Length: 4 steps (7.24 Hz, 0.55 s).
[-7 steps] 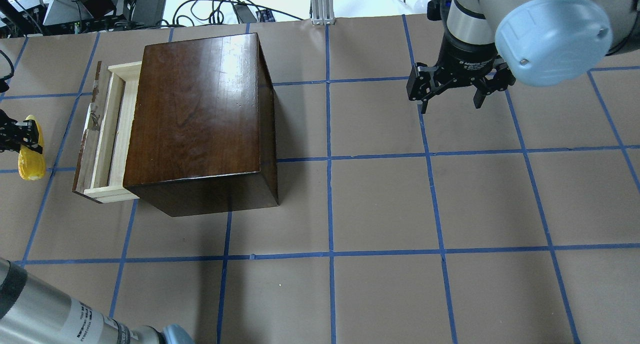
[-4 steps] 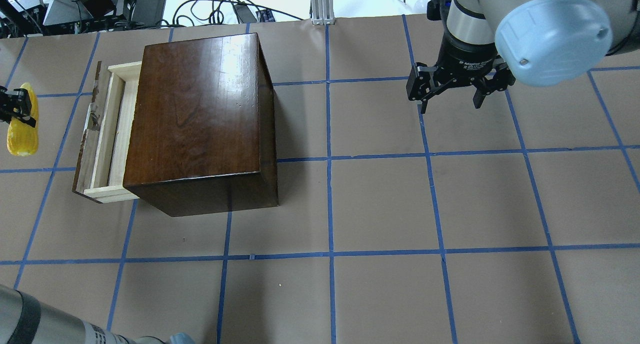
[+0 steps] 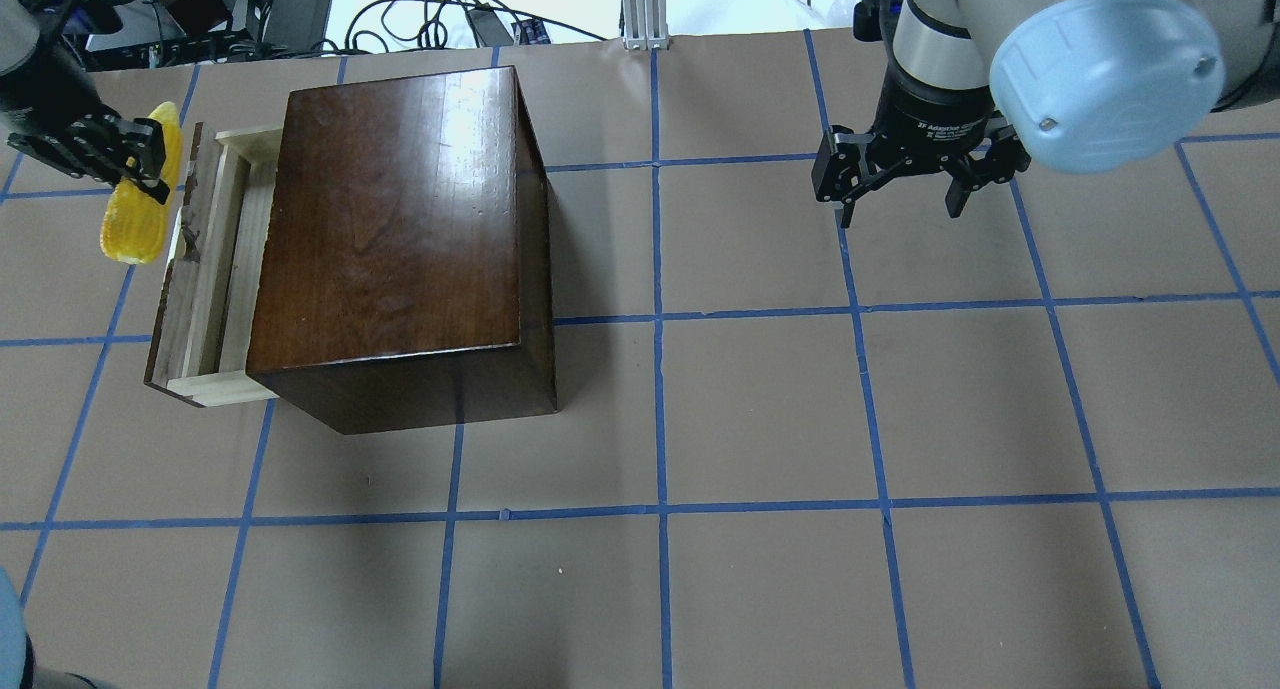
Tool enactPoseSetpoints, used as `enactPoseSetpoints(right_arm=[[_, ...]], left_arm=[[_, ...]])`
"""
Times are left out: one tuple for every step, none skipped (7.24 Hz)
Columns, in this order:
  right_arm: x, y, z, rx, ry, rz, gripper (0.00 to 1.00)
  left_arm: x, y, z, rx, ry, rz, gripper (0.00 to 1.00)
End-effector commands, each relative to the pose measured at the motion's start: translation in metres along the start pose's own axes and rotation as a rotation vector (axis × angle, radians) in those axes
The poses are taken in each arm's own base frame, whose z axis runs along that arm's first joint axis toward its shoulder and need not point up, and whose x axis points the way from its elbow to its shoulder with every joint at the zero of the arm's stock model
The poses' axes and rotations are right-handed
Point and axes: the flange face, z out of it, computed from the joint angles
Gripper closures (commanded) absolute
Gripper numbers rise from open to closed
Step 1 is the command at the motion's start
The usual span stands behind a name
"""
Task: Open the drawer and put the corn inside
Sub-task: 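Carry the corn over the open drawer and lower it inside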
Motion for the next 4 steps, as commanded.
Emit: enactPoseSetpoints(right_arm=[[0.0,0.0,0.0,0.001,0.0,0.0,0.0],[0.0,0.0,0.0,-0.001,0.001,0.0,0.0],[0.0,0.0,0.0,-0.001,0.002,0.0,0.0],[0.0,0.0,0.0,0.001,0.002,0.0,0.0]], left_arm=[[0.029,0.0,0.024,-0.052,0.029,0.047,1.0],[0.031,0.004,0.032,-0.066,0.033,0.05,1.0],[0.031,0.003,0.036,-0.071,0.039,0.047,1.0],[0.032,0.003,0.039,-0.08,0.041,0.015,1.0]])
